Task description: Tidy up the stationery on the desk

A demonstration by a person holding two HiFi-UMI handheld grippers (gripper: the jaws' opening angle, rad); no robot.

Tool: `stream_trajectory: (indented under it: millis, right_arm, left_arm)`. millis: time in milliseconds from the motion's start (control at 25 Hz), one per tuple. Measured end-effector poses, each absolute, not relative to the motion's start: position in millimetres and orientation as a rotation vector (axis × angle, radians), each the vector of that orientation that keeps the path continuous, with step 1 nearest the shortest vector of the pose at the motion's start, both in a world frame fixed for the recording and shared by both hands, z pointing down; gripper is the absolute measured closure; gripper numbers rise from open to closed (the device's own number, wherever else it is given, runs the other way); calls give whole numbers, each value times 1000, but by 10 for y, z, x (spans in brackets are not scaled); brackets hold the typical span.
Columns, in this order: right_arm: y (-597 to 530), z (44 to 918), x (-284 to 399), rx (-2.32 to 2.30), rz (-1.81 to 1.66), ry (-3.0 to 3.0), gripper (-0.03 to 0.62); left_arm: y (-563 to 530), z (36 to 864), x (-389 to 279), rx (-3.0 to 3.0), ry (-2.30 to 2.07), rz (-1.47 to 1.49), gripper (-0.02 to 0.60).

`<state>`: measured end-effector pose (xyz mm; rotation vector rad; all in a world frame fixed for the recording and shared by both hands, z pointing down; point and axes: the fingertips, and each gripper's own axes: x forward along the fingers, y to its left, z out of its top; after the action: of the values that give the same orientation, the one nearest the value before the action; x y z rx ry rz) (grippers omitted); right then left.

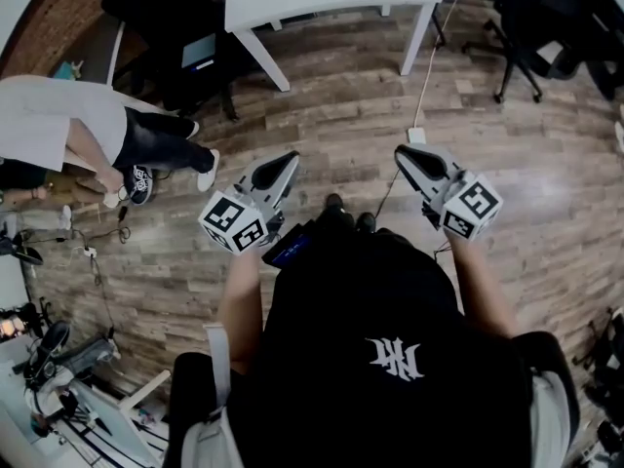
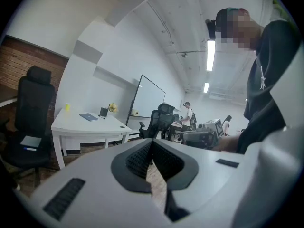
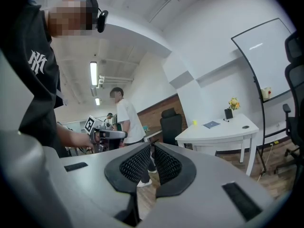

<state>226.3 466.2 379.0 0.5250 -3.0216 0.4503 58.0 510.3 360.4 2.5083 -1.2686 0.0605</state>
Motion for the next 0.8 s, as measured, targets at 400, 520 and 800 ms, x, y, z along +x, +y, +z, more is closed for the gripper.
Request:
stream_trajectory:
  millis: [400, 520, 800]
  right_arm:
    - [4375, 4003, 2133, 528, 509, -2976, 545]
    - [4122, 4031, 2068, 517, 503, -2970, 545]
    - [3323, 4146, 1816, 520, 538, -2926, 545]
  left_arm:
    - [4808, 3817, 423, 2458, -1256, -5, 580]
    - [4592, 3948, 435, 2443, -1238, 9, 580]
    - [3745, 4036, 254, 2445, -1195, 0, 580]
